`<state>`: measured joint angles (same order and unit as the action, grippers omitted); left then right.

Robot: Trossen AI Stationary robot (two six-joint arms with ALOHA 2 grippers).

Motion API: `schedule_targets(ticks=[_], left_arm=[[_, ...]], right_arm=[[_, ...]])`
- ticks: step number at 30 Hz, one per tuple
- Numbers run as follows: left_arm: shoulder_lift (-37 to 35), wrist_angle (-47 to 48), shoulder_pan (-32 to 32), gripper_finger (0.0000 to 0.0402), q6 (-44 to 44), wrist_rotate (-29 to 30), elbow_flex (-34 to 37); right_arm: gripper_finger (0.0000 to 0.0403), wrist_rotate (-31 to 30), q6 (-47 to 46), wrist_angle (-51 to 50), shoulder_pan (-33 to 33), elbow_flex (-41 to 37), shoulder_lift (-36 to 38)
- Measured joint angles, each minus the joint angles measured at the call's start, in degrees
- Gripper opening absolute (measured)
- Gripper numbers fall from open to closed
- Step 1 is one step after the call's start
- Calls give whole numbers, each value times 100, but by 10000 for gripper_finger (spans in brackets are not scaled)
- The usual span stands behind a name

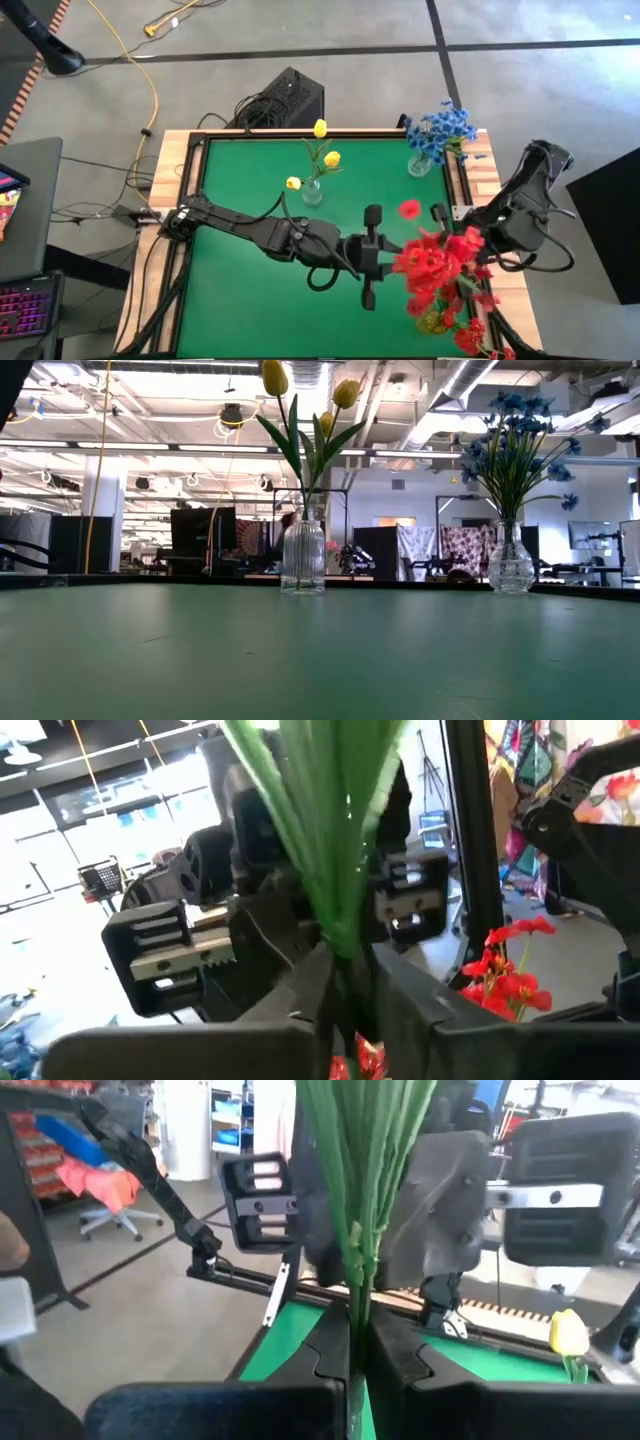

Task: Sort flowers into vase by color
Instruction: Put the red flowers into the yellow vase

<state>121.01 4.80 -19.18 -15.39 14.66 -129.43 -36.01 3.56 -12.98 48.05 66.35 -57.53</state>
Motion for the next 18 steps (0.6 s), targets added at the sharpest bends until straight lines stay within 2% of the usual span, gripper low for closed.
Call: schedule_targets(ticks=[3,7,10,18], left_arm=[[-40,119,-6,89,-105,90,0],[-248,318,-40,144,-271,709,0],[-520,693,-76,174,-268,837,-2],[-1021,2857,-391,191,604,837,-7]], right_arm=[[38,-43,-203,-153,0,0,186],[38,-65,-310,-254,-3,0,466],[38,-65,-311,-249,-4,0,645],[38,-61,-506,-703,-2,1,1092]])
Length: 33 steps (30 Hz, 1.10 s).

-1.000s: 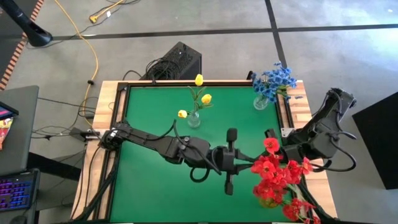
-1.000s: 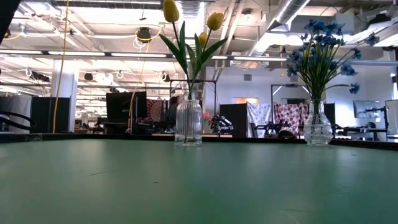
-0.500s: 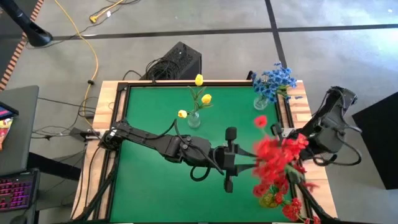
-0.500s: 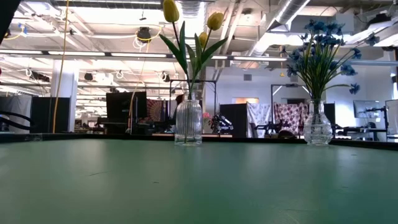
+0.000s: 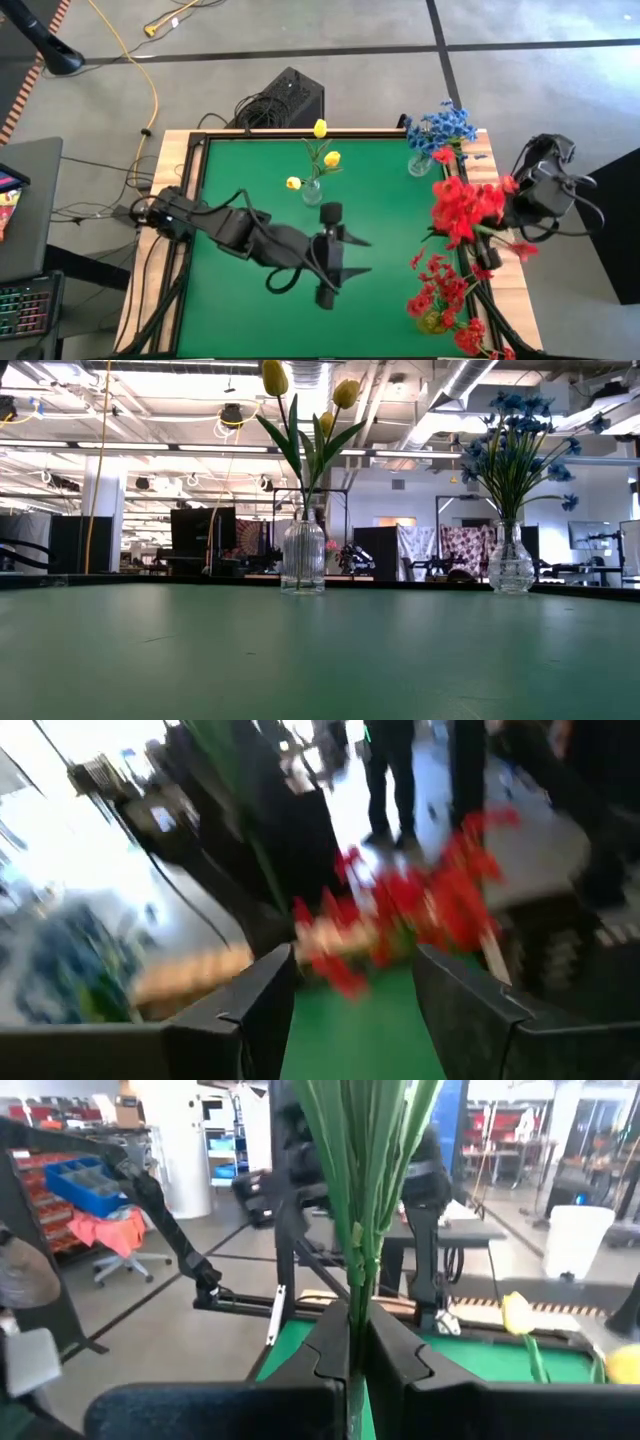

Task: Sort flowers into vase by color
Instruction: Put the red flowers into the yellow vase

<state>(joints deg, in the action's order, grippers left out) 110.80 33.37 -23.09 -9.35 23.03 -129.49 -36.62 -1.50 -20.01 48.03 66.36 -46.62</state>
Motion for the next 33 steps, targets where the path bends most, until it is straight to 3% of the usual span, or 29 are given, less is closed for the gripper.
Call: schedule_targets(ticks=[4,9,16,20,26,33], left_arm=[[55,962,-142,192,580,22,0],[137,1229,-203,192,985,111,207],[158,1321,-251,192,1141,146,675],[153,1324,-301,192,1415,140,1054],[160,1284,-398,192,1734,129,1664],[160,933,-374,192,1978,146,2132]], right_arm=[[38,-35,-541,-519,0,-1,403],[41,-252,-1543,-1358,0,0,940],[39,1154,-2204,-1791,264,1,1013],[39,1594,-2566,-2135,730,1,860],[39,1351,-3707,-2957,1607,-3,836],[39,1126,-4300,-2965,2371,-3,807]])
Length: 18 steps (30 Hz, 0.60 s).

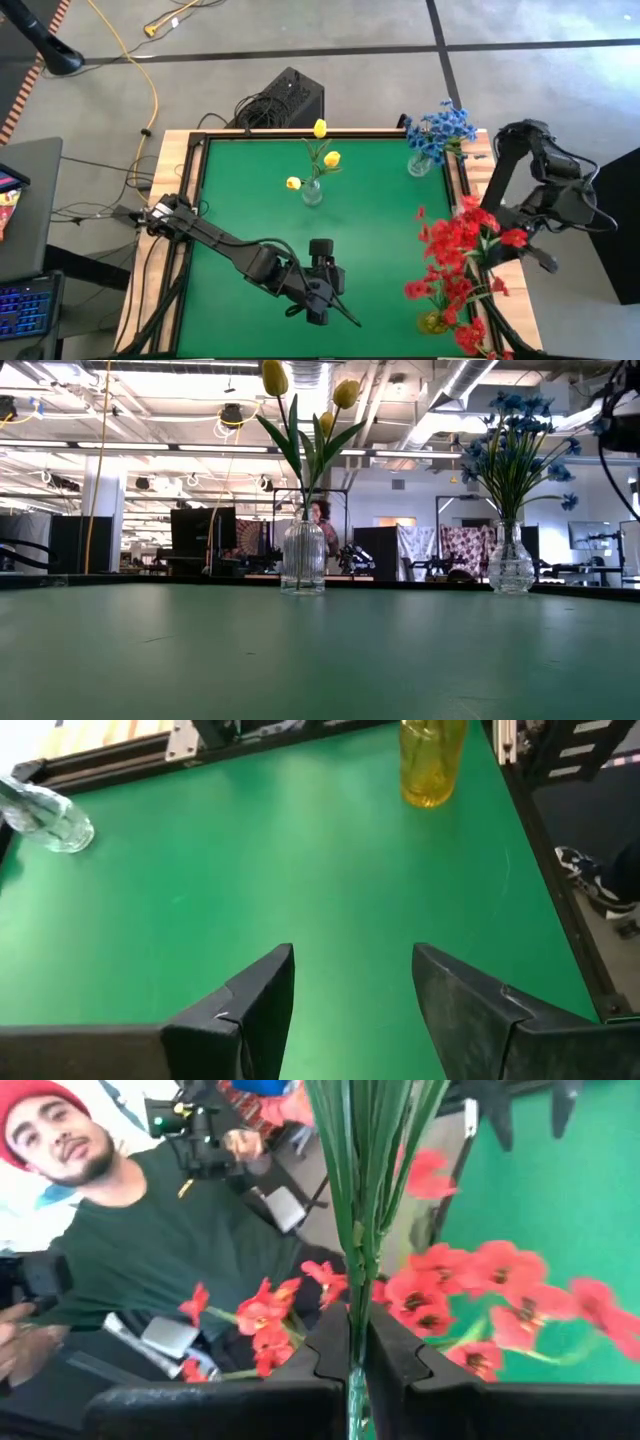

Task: Sort flowers into vase by color
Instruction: Put the red flowers into the yellow vase

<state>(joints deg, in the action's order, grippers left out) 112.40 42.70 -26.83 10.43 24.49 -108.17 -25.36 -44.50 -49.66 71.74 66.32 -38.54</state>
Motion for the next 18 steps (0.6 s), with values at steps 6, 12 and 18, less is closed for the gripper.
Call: schedule_targets(ticks=[6,12,18], left_arm=[[0,-182,2,192,-74,-16,49],[0,-651,112,192,-494,3,49],[0,-754,199,192,-472,-179,49]], right_arm=[[39,-497,-130,103,757,-5,-276],[39,-1945,2134,1417,1211,-4,-346],[44,-2650,3062,1768,1209,2,-380]])
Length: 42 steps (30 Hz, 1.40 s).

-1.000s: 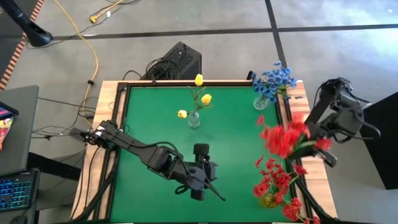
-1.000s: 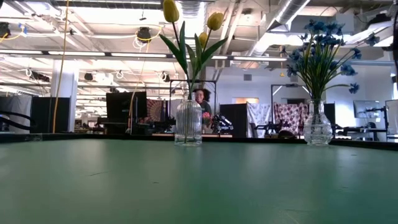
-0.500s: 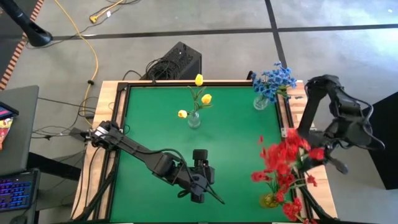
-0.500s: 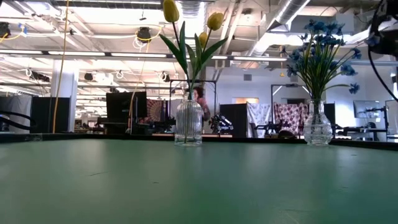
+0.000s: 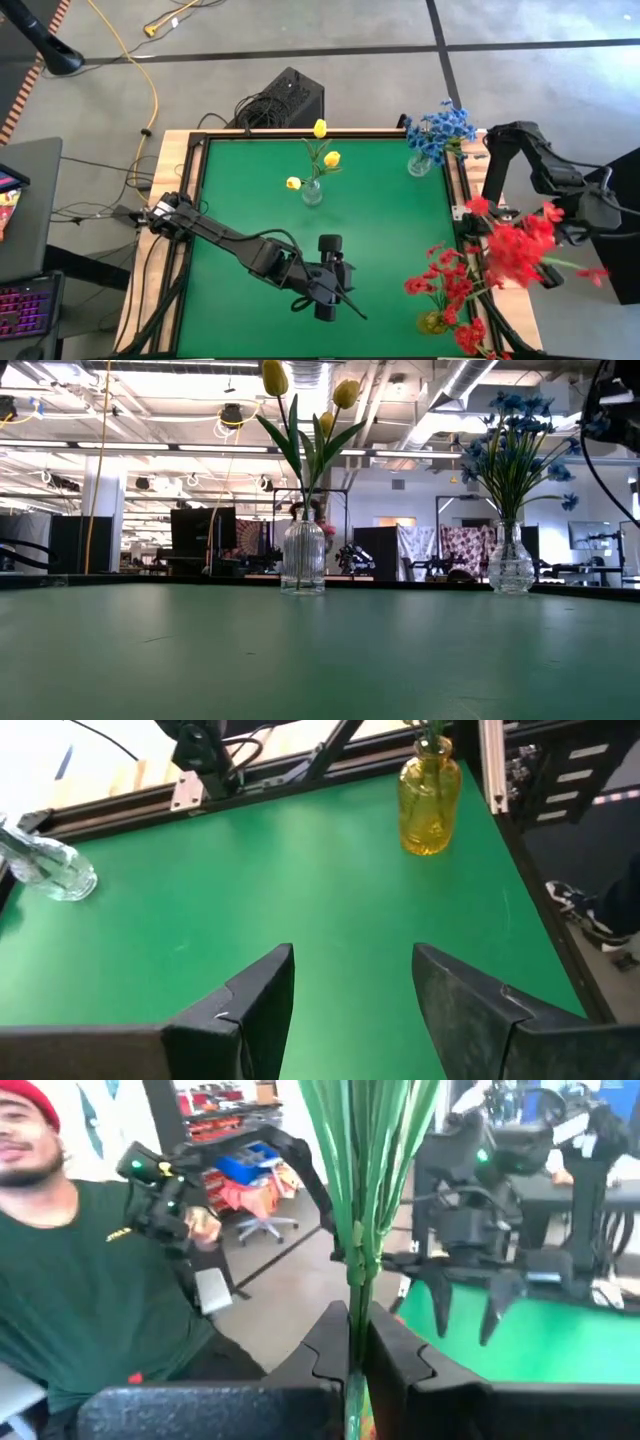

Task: Sort flowers into vase by color
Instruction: Put the red flowers into the yellow vase

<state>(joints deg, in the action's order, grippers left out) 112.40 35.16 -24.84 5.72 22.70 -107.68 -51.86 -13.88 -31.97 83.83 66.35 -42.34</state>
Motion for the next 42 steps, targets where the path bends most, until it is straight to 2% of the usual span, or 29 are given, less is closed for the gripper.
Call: schedule_targets(ticks=[5,10,17,21,30,36,42], left_arm=[[0,4,-2,192,7,-150,0],[0,19,-2,192,9,-188,0],[0,-5,7,192,-101,-184,0],[0,-20,39,192,-111,-184,0],[0,-326,117,192,-162,-268,-2],[0,-311,109,192,-157,-293,-2],[0,-306,120,192,-157,-291,-2]], right_arm=[[40,312,-623,-248,78,0,130],[39,824,-619,231,328,0,52],[40,767,-1224,295,948,0,-462],[40,429,-1769,219,1160,-7,-922],[41,-1072,-1712,-38,1512,-9,-1852],[41,-1822,-2940,-1074,1759,-9,-2198],[42,-2124,-4340,-2321,1687,-9,-2409]])
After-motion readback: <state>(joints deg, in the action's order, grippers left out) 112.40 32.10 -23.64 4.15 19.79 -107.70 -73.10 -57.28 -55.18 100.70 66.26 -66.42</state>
